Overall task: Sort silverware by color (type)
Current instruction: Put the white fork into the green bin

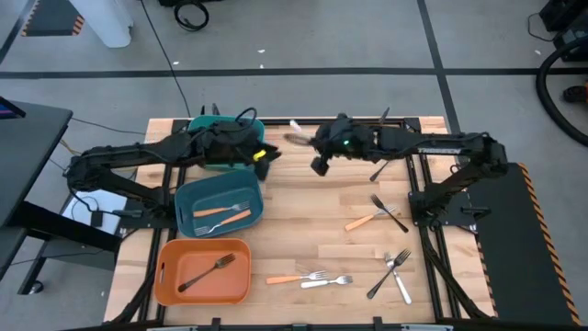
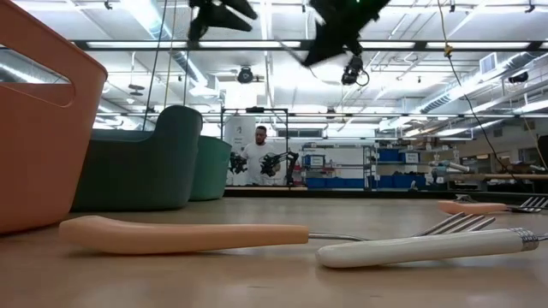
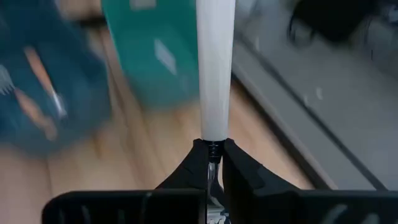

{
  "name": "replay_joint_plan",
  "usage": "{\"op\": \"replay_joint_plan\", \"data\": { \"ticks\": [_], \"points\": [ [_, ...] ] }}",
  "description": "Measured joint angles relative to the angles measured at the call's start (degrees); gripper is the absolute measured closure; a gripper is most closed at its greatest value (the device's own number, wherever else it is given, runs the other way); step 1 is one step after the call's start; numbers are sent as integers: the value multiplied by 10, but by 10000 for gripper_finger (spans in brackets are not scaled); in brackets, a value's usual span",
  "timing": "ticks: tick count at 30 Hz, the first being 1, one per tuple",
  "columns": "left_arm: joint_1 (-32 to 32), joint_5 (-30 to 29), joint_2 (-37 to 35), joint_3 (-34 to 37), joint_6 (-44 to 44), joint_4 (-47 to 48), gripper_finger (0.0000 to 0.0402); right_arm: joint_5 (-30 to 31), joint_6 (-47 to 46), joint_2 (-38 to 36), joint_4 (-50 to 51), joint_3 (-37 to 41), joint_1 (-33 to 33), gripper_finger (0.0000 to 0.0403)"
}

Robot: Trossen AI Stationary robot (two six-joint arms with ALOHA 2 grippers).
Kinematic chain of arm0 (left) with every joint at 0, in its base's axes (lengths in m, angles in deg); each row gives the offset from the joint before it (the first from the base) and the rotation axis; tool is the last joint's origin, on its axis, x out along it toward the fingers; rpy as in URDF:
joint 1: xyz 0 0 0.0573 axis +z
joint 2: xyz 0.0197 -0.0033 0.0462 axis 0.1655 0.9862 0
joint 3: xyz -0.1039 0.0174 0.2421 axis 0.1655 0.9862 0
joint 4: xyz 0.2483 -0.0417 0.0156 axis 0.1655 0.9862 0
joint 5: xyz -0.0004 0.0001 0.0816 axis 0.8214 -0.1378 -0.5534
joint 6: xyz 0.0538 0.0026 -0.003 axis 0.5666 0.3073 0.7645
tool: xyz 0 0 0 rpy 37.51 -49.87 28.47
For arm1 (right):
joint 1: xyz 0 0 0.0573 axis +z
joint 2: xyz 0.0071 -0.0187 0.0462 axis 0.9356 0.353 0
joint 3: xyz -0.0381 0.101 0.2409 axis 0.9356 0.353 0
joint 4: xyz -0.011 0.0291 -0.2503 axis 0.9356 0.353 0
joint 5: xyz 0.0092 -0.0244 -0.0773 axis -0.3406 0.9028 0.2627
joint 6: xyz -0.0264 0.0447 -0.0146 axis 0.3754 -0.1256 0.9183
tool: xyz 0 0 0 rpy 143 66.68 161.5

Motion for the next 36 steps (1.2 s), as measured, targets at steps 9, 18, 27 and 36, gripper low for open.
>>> {"op": "replay_joint_plan", "data": {
  "ticks": [9, 18, 27, 36],
  "points": [
    [31, -63, 52, 0, -27, -134, 281, 5, -9, -24, -80, 0, 4, 375],
    [41, -37, 67, -1, -26, -196, 281, 4, -8, -1, -105, 0, 15, 375],
    [66, -35, 79, 0, -26, -209, 281, -12, -10, 10, -115, -1, 19, 375],
    [80, -12, 81, 0, 17, -209, 367, -7, -9, 19, -113, -1, 19, 376]
  ]
}}
